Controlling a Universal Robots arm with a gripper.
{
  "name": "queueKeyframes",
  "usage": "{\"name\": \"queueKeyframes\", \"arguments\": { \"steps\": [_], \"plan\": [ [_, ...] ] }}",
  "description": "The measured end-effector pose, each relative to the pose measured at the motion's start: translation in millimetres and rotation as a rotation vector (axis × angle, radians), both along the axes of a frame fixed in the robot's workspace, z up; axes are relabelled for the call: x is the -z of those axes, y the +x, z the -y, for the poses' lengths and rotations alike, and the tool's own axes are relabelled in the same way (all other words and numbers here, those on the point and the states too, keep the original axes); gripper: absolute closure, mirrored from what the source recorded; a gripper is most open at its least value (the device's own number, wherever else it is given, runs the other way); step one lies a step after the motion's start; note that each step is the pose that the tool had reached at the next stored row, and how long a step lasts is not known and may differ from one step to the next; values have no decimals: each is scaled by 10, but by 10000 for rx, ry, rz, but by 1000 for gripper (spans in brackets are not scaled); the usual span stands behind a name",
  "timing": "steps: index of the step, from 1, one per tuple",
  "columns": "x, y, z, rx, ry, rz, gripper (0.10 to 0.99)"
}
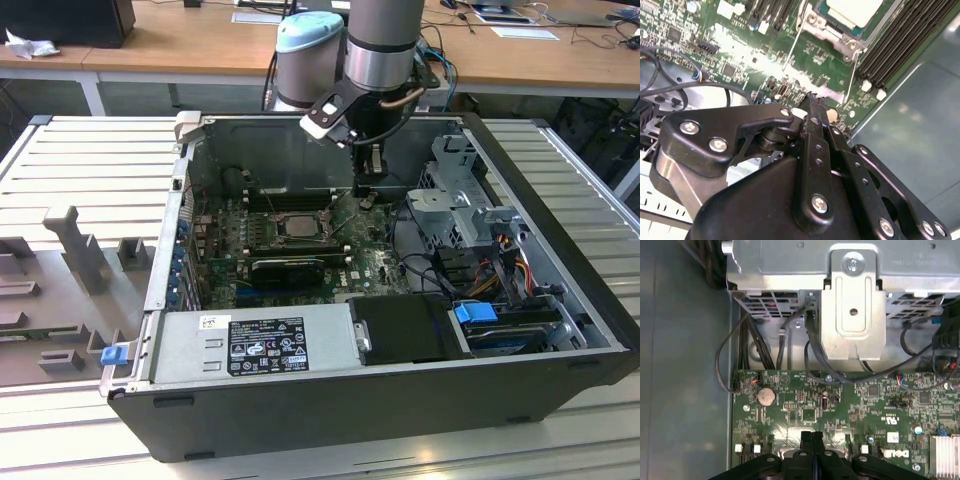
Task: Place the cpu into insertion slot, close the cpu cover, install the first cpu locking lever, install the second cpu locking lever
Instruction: 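Close the cpu cover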
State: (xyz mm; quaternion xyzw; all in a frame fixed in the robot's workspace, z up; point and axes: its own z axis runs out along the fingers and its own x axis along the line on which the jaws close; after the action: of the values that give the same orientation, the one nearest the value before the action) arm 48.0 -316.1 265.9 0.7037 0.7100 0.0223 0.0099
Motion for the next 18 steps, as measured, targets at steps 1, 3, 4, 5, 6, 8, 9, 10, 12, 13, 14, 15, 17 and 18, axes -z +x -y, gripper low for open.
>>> {"name": "queueKeyframes", "arguments": {
  "steps": [1, 3, 4, 5, 6, 8, 9, 10, 12, 13, 14, 15, 17, 18],
  "plan": [
    [0, 27, 0, 1, -1, -7, 980],
    [0, 57, 0, 2, 0, -14, 980],
    [0, 79, 0, 0, -1, -19, 980],
    [0, 99, 0, 2, -1, -21, 980],
    [0, 117, 0, 2, 0, -22, 980],
    [7, 140, 1, -8, -2, -23, 980],
    [9, 157, 0, -15, -1, -33, 980],
    [13, 176, 0, -19, 1, -49, 980],
    [34, 192, 1, -22, 4, -67, 980],
    [64, 192, 4, -24, 5, -73, 980],
    [85, 193, 12, -28, 6, -91, 980],
    [93, 191, 19, -28, 5, -104, 980],
    [106, 179, 28, -35, 7, -129, 980],
    [110, 170, 34, -42, 5, -133, 980]
  ]
}}
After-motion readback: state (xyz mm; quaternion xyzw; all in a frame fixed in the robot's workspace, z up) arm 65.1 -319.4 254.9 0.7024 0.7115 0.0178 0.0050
